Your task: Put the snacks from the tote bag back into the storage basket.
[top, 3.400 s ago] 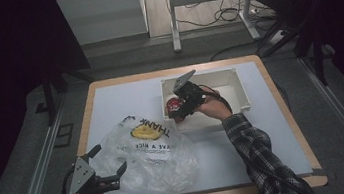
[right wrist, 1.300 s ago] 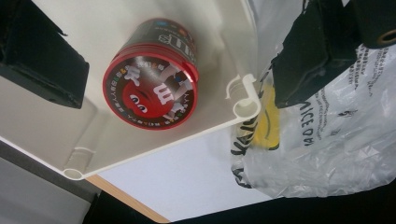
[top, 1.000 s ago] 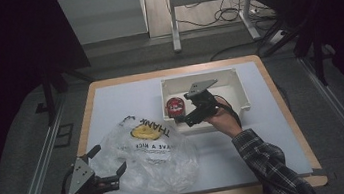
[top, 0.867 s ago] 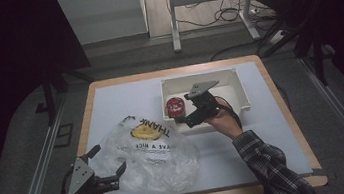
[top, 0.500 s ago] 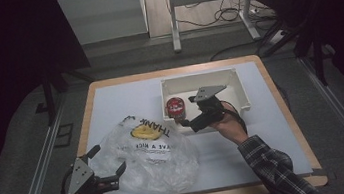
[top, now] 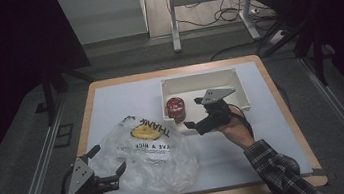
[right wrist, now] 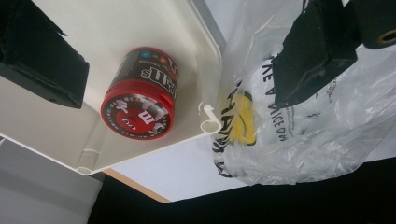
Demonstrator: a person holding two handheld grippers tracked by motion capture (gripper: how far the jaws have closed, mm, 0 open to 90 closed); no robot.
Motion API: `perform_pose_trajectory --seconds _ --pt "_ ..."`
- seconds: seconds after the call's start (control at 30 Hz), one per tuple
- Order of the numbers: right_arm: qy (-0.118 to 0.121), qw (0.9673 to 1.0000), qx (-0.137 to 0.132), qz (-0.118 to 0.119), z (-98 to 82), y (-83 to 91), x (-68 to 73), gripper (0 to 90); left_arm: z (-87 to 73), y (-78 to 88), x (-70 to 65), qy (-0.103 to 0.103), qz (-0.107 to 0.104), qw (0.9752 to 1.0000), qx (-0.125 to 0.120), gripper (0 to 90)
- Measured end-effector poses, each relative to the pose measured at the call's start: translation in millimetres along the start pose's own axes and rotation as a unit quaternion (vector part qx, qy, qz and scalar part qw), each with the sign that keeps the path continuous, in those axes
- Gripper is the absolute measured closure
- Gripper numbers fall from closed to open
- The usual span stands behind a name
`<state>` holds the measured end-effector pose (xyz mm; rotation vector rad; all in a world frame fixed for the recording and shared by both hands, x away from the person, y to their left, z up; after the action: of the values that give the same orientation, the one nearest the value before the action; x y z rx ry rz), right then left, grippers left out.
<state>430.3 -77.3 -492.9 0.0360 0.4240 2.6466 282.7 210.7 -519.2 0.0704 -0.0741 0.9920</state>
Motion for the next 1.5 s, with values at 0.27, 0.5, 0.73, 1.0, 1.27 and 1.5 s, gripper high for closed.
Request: perform_pose_trajectory --seconds 0.27,0.5,0.73,1.0,1.27,1.5 --pt "-0.004 0.9999 -0.011 -0.006 -0.7 9.1 1.6 4.2 0.0 0.2 0.3 0.000 0.001 1.0000 0.000 0.5" --pt "-0.004 0.9998 -0.015 -0.013 -5.1 16.8 2.5 4.2 0.1 0.2 0.1 -0.001 0.001 1.0000 0.000 0.4" --pt "-0.002 0.9996 -0.019 -0.018 -7.7 25.1 4.1 4.2 0.0 0.0 -0.2 -0.001 0.001 1.0000 0.000 0.5" --pt "-0.001 0.9994 -0.025 -0.025 -10.7 34.2 5.0 4.2 0.0 -0.2 -0.5 -0.001 0.000 1.0000 0.000 0.5" --pt "-0.003 0.9990 -0.029 -0.035 -15.9 43.6 2.9 4.2 -0.1 -0.5 -0.7 -0.001 0.000 1.0000 0.001 0.5" --pt "-0.007 0.9982 -0.037 -0.047 -19.5 56.6 1.0 4.2 -0.2 -0.5 -1.0 -0.001 -0.001 1.0000 0.001 0.5"
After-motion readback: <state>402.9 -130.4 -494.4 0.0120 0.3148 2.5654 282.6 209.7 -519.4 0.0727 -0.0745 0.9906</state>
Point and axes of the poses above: each handheld gripper's, and its own axes: y roughly backward along the jaws, z roughly out of its top, x roughly to its left, the point moved 8 cm from there along -y, roughly forward along the jaws, and after that the axes turned 10 degrees about -x, right-handed, at the moved point
